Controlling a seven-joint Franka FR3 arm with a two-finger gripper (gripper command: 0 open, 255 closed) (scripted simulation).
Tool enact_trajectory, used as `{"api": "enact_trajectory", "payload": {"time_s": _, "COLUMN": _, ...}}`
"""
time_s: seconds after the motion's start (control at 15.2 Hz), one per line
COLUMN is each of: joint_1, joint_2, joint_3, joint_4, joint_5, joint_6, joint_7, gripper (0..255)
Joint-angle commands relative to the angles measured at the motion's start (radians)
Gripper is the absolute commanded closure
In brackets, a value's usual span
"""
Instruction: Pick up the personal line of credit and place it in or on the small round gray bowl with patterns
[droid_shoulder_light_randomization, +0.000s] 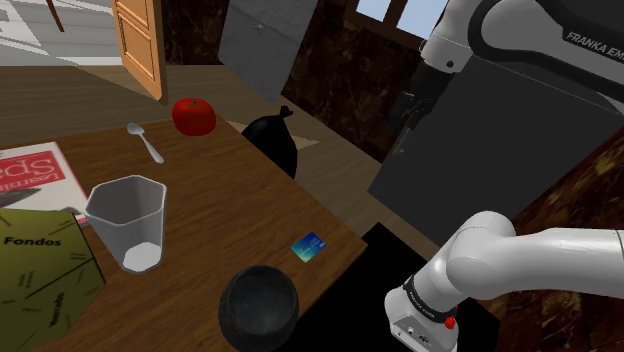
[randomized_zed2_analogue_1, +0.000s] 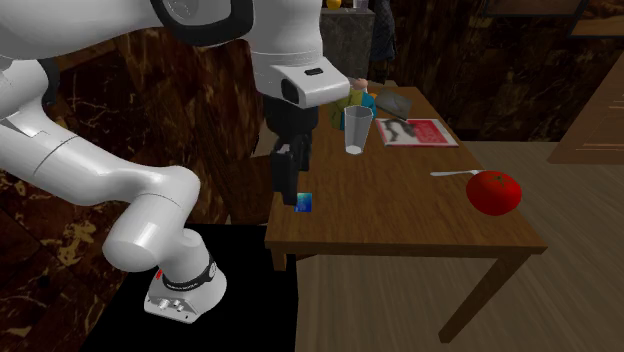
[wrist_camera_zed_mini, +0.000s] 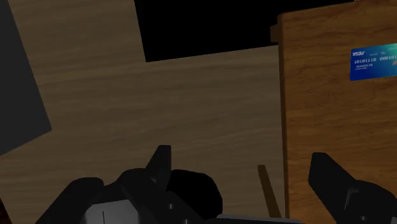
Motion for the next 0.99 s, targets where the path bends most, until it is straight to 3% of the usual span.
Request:
{"api": "enact_trajectory", "payload": {"time_s": 0.0, "joint_1": 0.000, "joint_2": 0.000, "joint_3": 0.000, "joint_4": 0.000, "joint_5": 0.000, "joint_6": 0.000, "joint_7": 0.000, "gripper": 0}}
{"api": "enact_trajectory", "payload": {"time_s": 0.59, "joint_1": -0.073, "joint_2": -0.181, "joint_3": 0.188, "joint_4": -0.279, "joint_5": 0.208, "joint_6": 0.068, "joint_7": 0.475, "gripper": 0}}
{"api": "enact_trajectory", "payload": {"time_s": 0.92, "joint_1": -0.067, "joint_2": -0.225, "joint_3": 0.316, "joint_4": -0.386, "joint_5": 0.359, "joint_6": 0.135, "joint_7": 0.759, "gripper": 0}}
